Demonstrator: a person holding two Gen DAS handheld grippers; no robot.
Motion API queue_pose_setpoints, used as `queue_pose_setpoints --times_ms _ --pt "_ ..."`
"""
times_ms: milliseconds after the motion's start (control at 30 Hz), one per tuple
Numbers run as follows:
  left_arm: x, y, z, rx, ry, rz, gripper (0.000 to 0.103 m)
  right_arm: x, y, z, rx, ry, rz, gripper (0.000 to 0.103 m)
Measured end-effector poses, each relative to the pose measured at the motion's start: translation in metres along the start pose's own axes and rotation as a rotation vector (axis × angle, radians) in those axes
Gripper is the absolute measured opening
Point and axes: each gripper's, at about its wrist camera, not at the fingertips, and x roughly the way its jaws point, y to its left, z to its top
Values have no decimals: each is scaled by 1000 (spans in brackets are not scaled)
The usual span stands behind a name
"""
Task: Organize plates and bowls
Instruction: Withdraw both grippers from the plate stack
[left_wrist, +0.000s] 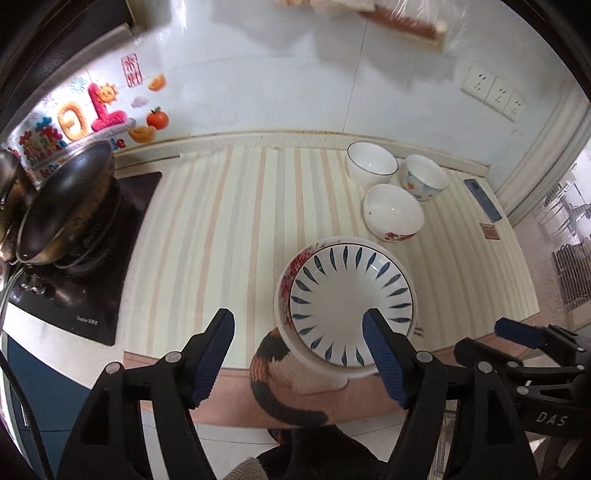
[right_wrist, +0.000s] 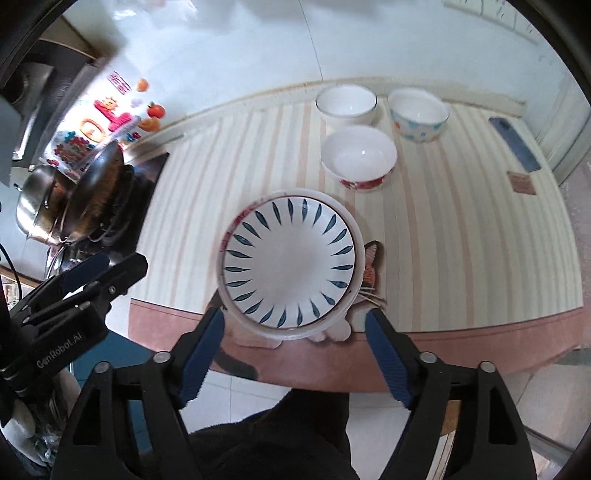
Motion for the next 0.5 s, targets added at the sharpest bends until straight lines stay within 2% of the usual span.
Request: queue_pose_setpoints --times_ms 67,133,167,500 --pt "-16 0 -9 3 -13 -7 72 -19 6 -9 0 -36 -6 83" --pt "-27 -2 -16 8 -15 -24 87 -37 11 -21 -6 -63 -14 84" --pt "-33 -3 -20 11 -21 -31 88 -47 14 -27 -6 -76 -15 84" --pt "-77 -17 -43 24 -71 -37 88 -107 25 -71 -23 -146 -9 85"
